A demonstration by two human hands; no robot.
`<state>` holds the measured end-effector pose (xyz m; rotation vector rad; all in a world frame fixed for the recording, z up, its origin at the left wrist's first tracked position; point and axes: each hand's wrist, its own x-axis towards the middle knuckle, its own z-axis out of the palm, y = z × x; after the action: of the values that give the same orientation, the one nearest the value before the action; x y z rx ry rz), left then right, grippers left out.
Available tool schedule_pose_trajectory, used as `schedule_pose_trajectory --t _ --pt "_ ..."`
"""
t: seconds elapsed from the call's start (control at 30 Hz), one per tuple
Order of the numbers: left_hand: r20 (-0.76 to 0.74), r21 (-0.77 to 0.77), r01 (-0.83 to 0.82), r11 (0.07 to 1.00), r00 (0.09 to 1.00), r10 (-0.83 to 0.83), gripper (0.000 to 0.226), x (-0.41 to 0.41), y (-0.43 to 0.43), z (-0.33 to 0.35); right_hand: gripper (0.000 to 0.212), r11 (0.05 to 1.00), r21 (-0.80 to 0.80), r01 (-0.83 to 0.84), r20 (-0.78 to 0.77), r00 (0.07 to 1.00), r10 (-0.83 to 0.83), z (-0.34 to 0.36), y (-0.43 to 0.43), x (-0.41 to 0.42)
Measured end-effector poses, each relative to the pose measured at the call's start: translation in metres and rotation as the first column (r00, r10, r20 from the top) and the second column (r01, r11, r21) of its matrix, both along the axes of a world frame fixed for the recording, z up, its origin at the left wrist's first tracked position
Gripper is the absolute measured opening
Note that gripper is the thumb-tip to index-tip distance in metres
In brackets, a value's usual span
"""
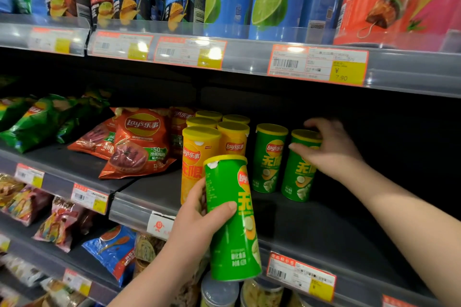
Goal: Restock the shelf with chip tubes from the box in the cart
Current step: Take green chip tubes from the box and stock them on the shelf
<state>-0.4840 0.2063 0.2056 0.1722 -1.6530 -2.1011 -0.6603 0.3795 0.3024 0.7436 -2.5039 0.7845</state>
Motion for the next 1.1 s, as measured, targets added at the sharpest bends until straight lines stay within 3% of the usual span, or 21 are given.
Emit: schedule_pose_trajectory --t 0.03,0.07,0.13,0.17,0.3,0.4,0.47,0.57,0.6,0.67,0.83,1.1 --pt "-0.024 -0.02 0.004 1.0 1.0 -0.004 0.068 -0.002 0.002 0.003 0.056 0.989 -0.057 -0.136 0.115 0.983 0.142 -0.002 0.0 0.016" --pt "-0.045 -0.044 0.009 0.999 0.999 -0.011 0.069 -0.005 0.005 0.006 0.057 0.956 -0.088 -0.279 0.311 0.904 0.293 -0.007 0.0 0.032" --pt "-0.088 -0.09 0.004 0.996 0.996 -0.012 0.065 -0.012 0.009 0.012 0.083 0.883 -0.036 -0.469 0.634 0.672 0.383 -0.021 -0.001 0.06" --pt "-0.101 -0.114 -0.003 0.993 0.995 -0.008 0.064 -0.016 0.012 0.014 0.098 0.854 0.012 -0.52 0.681 0.629 0.374 -0.032 -0.001 0.066" --pt "-0.099 -0.292 -0.019 0.956 0.995 -0.01 0.078 -0.029 0.015 0.016 0.107 0.909 -0.048 -0.414 0.608 0.71 0.355 -0.063 -0.003 0.062" --pt "-0.07 -0.461 -0.1 0.882 0.995 0.076 0.077 -0.03 0.013 0.013 0.113 0.975 -0.001 -0.223 0.513 0.837 0.193 -0.068 -0.008 0.055" --pt "-0.029 -0.668 -0.169 0.725 0.979 0.201 0.069 -0.031 0.007 0.002 0.097 0.994 0.013 -0.107 0.458 0.885 0.089 -0.072 -0.016 0.054" --pt "0.039 -0.953 -0.052 0.299 0.956 0.29 0.049 -0.028 -0.002 -0.017 0.07 0.998 0.059 0.011 0.429 0.903 -0.035 -0.085 -0.029 0.051" --pt "0.01 -0.986 -0.038 0.16 0.956 0.294 0.052 -0.028 -0.005 -0.025 0.065 0.998 0.061 0.035 0.427 0.902 -0.058 -0.089 -0.033 0.048" --pt "-0.098 -0.994 -0.109 0.031 0.962 0.256 0.045 -0.03 -0.009 -0.04 0.062 0.997 0.045 0.058 0.415 0.907 -0.071 -0.092 -0.038 0.043" --pt "-0.25 -0.967 -0.256 -0.007 0.939 0.235 0.034 -0.032 -0.014 -0.05 0.06 0.995 0.019 0.1 0.385 0.918 -0.099 -0.093 -0.05 0.031" --pt "-0.324 -0.945 -0.324 -0.033 0.926 0.192 0.031 -0.031 -0.018 -0.053 0.057 0.978 0.019 0.208 0.383 0.902 -0.199 -0.094 -0.069 0.017"
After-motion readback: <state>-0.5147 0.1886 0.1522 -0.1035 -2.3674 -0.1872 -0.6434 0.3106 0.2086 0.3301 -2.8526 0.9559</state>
